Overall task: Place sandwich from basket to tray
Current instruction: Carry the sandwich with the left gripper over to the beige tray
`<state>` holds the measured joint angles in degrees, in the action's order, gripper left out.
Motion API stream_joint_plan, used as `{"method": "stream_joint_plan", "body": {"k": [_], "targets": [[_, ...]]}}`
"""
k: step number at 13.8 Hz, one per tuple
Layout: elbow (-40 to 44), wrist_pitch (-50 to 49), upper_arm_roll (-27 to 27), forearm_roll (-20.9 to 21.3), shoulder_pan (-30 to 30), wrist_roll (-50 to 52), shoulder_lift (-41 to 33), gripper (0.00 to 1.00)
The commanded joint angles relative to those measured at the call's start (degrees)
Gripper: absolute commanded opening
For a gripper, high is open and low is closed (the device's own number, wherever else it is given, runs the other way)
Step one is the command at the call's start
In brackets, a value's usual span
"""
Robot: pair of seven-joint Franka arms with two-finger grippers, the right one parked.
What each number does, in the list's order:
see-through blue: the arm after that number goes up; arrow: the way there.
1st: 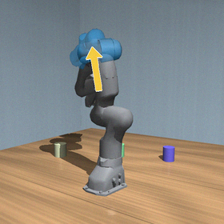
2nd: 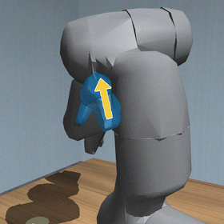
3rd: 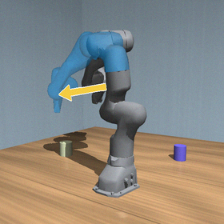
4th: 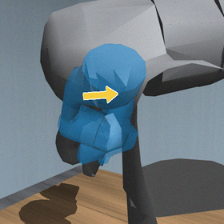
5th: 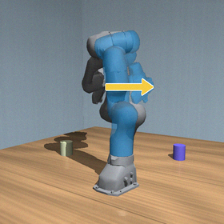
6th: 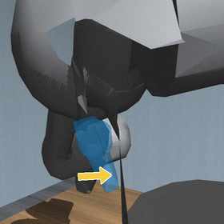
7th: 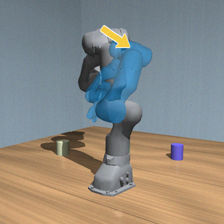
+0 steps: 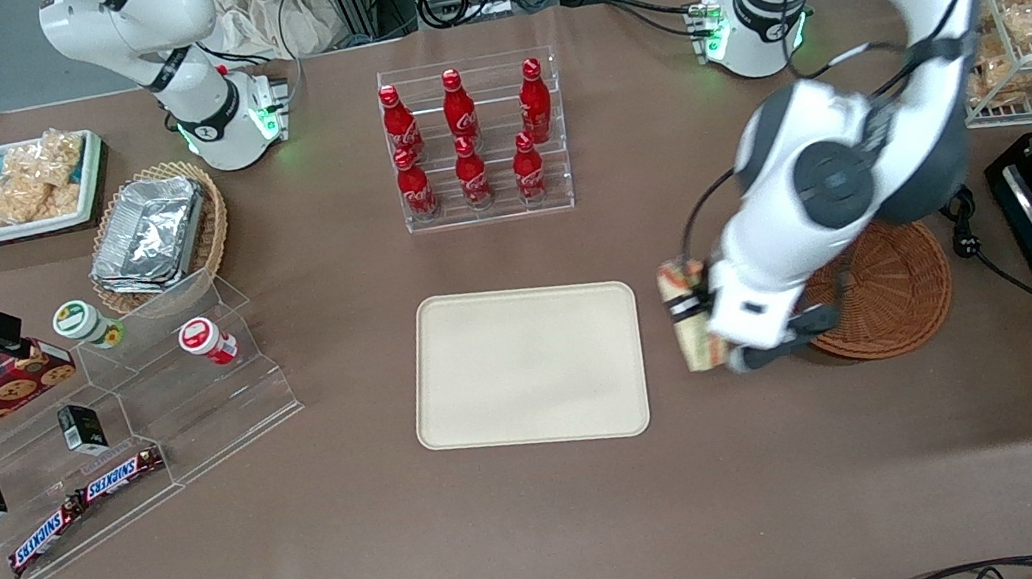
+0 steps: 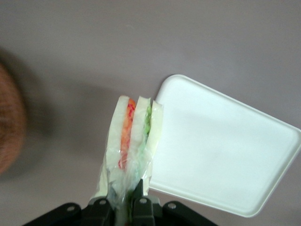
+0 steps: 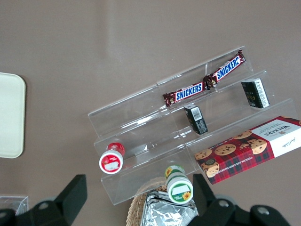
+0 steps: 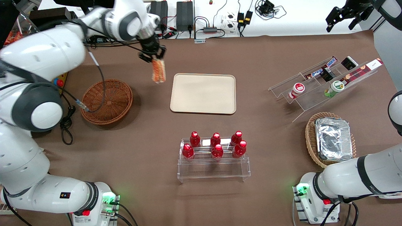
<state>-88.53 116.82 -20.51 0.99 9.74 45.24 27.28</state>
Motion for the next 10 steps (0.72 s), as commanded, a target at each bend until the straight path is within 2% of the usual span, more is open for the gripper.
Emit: {"method": "stream_joint_plan", "body": {"k": [1, 3, 5, 8, 9, 10], "targets": [[2.6, 4.4, 0.1, 0.4, 4.8, -1.5, 6.8, 0.0], [2.8, 5.3, 0.3, 0.8, 7.5, -1.7, 10.1, 0.0], [2.7, 7.7, 0.3, 3.7, 7.9, -1.4, 13.6, 0.0], [2.0, 7.6, 0.5, 5.2, 8.9, -1.2, 14.6, 0.0], [2.1, 7.7, 0.5, 5.2, 8.9, -1.2, 15.5, 0.06], [2.3, 7.8, 0.5, 5.1, 8.9, -1.0, 16.0, 0.44]]}}
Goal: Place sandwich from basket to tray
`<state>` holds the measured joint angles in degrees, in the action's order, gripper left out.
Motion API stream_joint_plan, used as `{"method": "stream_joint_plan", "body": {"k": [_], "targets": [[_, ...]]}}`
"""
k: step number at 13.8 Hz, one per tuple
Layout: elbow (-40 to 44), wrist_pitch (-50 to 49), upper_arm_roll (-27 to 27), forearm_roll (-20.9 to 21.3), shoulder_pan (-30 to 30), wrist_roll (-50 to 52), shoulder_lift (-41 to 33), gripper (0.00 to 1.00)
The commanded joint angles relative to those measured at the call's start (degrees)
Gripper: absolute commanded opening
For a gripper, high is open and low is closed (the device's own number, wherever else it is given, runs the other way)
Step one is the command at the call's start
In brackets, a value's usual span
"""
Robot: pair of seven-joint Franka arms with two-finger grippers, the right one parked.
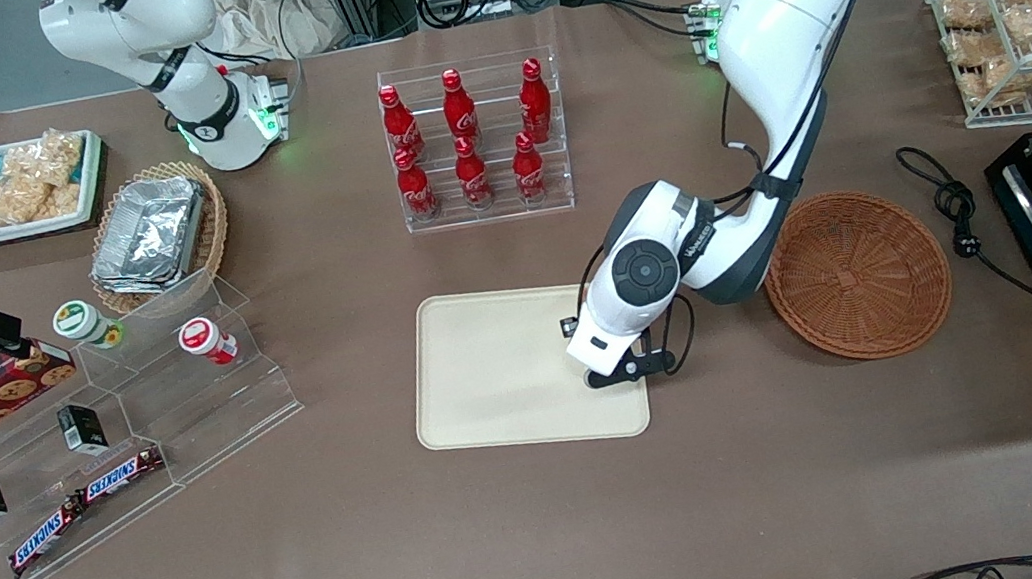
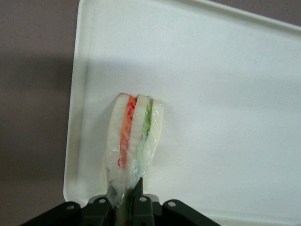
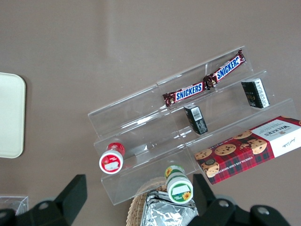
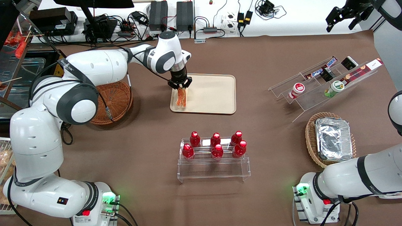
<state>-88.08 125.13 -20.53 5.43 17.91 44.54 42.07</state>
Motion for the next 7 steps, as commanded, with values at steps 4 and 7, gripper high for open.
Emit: {"method": "stream_joint_plan", "body": {"k": [4, 7], "targets": [[3.4, -0.8, 0.7, 0.6, 0.0, -0.4, -0.1, 1.0], [4.2, -3.6, 3.1, 0.6, -0.1, -0.3, -6.0, 1.0]]}}
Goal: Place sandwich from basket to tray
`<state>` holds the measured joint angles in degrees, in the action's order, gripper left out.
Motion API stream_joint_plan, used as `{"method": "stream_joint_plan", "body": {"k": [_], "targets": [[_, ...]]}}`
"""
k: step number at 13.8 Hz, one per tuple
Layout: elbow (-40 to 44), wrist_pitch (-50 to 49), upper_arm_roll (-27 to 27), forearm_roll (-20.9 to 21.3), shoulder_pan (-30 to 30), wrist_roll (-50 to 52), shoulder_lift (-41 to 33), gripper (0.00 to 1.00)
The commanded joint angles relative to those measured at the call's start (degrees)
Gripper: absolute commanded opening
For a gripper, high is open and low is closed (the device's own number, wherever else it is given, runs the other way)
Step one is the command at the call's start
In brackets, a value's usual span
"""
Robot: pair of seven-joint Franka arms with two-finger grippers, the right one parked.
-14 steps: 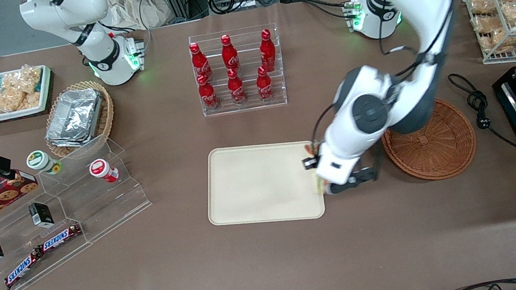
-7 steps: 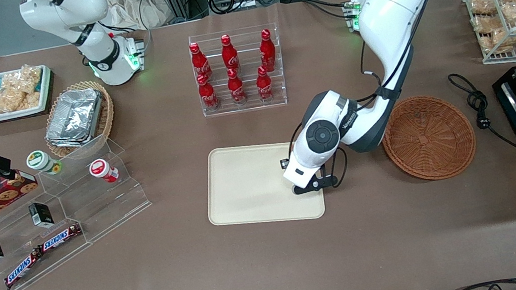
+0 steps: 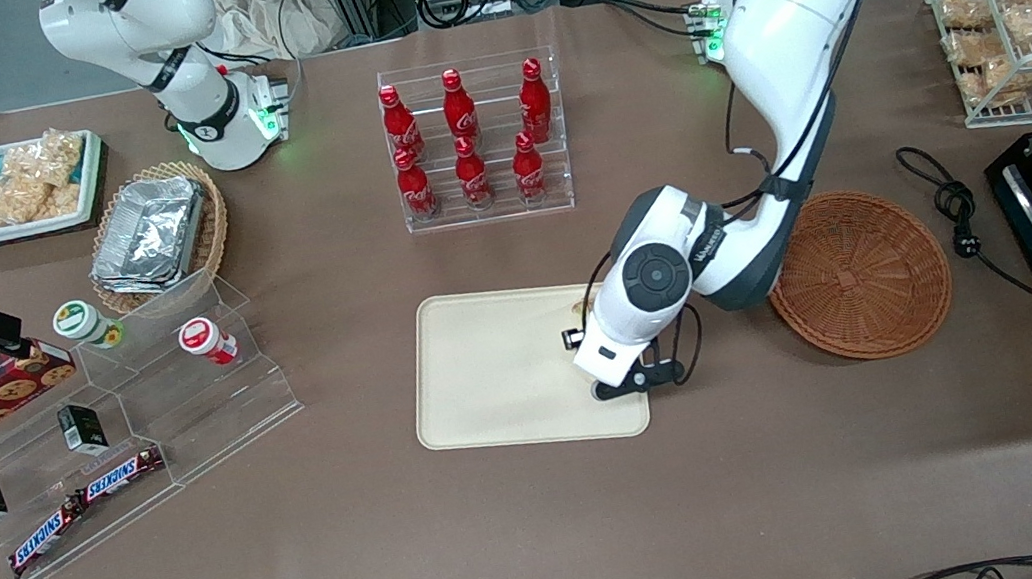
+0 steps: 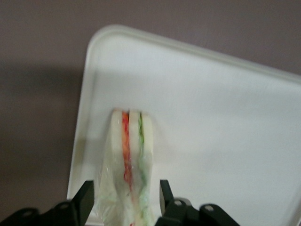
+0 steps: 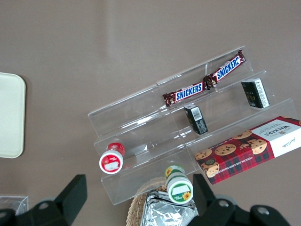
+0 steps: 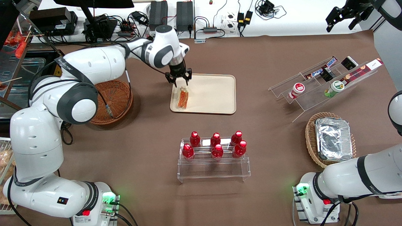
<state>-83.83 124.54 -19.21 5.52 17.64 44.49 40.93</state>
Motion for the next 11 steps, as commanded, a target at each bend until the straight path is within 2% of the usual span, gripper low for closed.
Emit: {"method": "stream_joint_plan", "body": {"k": [1, 3, 8, 11], "targets": [[0.0, -4.6, 2.7, 0.6, 0.1, -0.5, -7.2, 1.0], [-0.3, -12.3, 5.5, 0.3, -0.6, -1.4, -13.0, 1.0], [-4.3, -21.5, 5.6, -4.4, -13.1, -15.5, -26.3, 1.0], [-6.5, -24.5, 5.9, -8.0, -19.7, -25.6, -30.5, 1.0]]}}
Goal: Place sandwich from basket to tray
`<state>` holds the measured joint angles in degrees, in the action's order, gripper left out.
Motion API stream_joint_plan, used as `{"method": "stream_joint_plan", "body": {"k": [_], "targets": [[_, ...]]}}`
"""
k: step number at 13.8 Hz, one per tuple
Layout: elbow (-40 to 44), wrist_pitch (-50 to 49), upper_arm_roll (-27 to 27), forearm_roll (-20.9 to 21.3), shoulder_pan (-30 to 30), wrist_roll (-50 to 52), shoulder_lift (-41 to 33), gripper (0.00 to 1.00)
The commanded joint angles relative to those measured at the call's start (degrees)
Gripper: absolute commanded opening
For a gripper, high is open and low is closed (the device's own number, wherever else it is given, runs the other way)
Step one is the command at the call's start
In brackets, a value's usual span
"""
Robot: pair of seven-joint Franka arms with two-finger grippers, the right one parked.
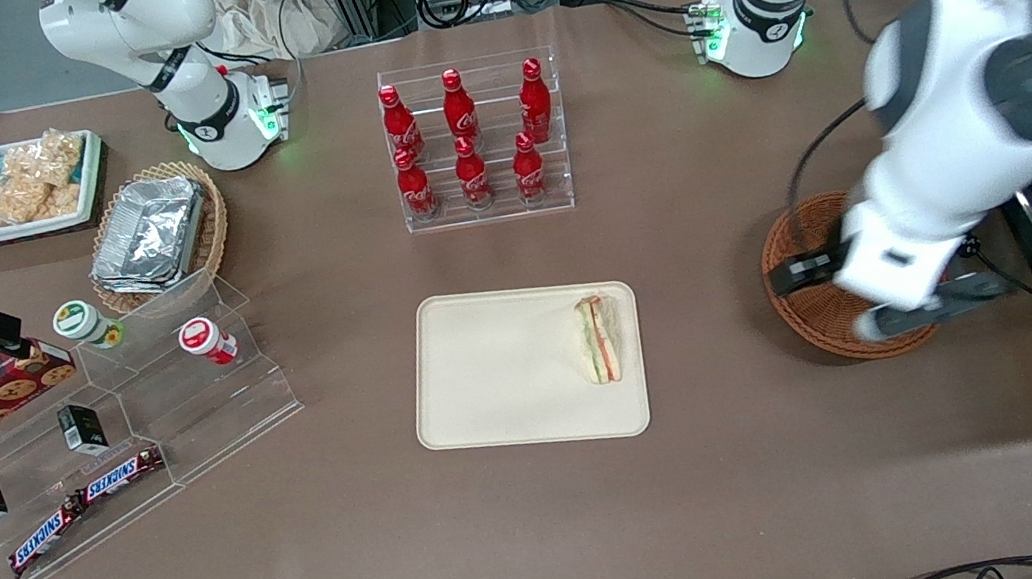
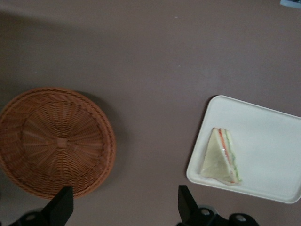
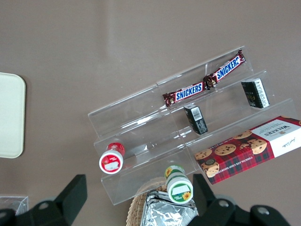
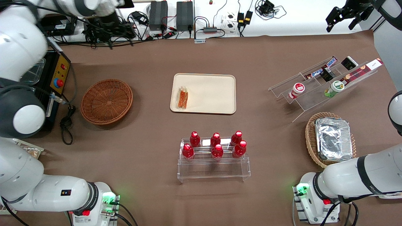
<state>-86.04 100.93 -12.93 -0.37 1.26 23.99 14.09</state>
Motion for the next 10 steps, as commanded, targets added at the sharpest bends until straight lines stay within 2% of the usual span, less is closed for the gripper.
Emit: {"method": "stream_joint_plan", "body": {"k": [1, 3, 4, 5, 7, 10], "targets": [[-5.0, -1.9, -0.1, -2.1, -4.7, -8.0, -5.0, 1.0], [-5.9, -4.3, 4.6, -1.7, -3.9, -15.7, -6.4, 1.0], [-5.9, -5.8, 5.4, -0.9, -3.5, -17.6, -6.4, 1.0], [-5.4, -6.4, 5.4, -0.4, -3.6, -18.1, -6.3, 1.0], [-2.8, -7.1, 5.2, 3.2, -3.5, -17.9, -4.9, 1.0], [1.0, -10.1, 3.8, 5.5, -1.4, -16.7, -1.3, 1.0]]}}
